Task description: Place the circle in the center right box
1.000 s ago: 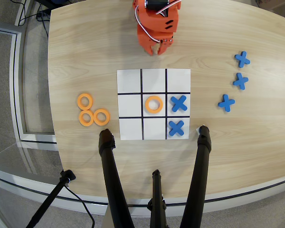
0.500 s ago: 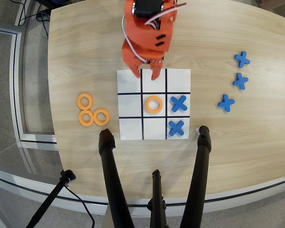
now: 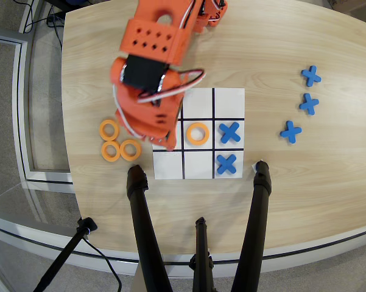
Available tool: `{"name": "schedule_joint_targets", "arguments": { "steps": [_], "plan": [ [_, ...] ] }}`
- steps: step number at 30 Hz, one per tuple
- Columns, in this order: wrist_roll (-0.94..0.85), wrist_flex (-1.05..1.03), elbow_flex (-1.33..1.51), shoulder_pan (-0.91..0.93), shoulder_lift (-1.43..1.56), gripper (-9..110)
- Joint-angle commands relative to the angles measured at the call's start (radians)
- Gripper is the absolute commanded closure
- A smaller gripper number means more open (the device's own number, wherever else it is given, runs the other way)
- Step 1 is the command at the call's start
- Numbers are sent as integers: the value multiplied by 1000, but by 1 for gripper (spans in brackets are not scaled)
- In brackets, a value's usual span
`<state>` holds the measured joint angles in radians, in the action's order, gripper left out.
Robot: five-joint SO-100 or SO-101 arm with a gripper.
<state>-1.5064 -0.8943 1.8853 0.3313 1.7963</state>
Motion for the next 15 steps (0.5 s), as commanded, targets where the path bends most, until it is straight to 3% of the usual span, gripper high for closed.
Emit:
{"name": "schedule_joint_targets", "arguments": {
  "steps": [1,15],
  "plan": [
    [5,11,-141,28,-94,79],
    [-5,58,-324,87,-393,79]
  ]
}}
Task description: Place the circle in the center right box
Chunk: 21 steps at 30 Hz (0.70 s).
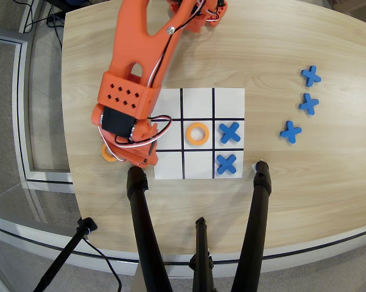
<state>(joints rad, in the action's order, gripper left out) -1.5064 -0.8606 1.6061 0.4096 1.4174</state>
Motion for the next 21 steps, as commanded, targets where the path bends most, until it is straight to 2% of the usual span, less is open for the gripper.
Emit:
{"name": "schedule_joint_targets", "arguments": {
  "steps": [1,21],
  "plan": [
    [-6,34,-49,14,-29,79],
    [-25,52,-196,67,-245,79]
  ]
}}
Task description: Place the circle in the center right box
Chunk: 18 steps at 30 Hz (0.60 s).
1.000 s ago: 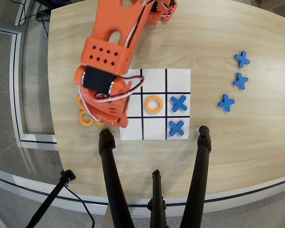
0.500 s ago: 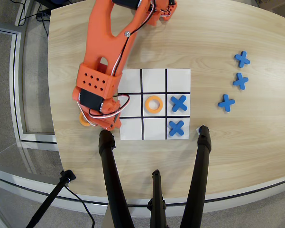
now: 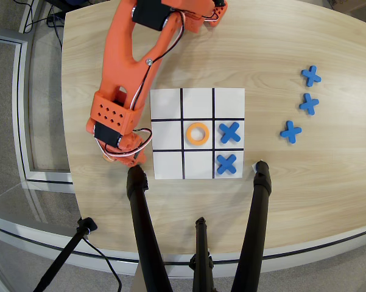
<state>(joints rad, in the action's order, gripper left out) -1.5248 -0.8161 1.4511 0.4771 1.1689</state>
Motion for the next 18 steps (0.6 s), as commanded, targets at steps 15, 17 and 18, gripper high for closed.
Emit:
{"name": "schedule_joint_targets", "arguments": {
  "steps": [15,17,18],
  "plan": [
    [-3,8,-63,-18,-60,79],
    [0,8,-69,-23,-67,79],
    [2,8,-71,-25,-69,79]
  ]
}}
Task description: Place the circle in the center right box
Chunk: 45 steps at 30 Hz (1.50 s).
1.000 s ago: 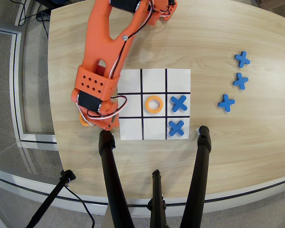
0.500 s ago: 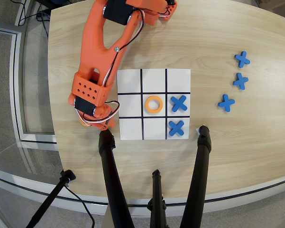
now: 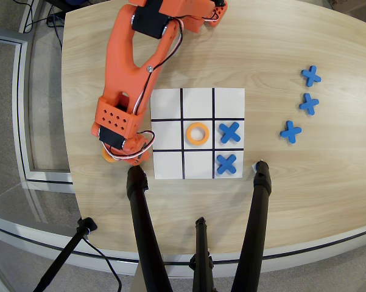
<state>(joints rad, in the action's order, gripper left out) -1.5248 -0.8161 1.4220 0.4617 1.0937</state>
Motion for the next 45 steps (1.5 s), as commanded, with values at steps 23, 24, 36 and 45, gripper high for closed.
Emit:
{"name": "schedule_joint_targets", "arguments": {
  "steps": [23,24,36,45],
  "plan": [
    [-5,26,-9,-28,-46,88],
    [2,25,-3,-28,-46,91],
    [107,26,15,-49,-46,102],
    [176,-14,-41,-78,-8,102]
  ]
}}
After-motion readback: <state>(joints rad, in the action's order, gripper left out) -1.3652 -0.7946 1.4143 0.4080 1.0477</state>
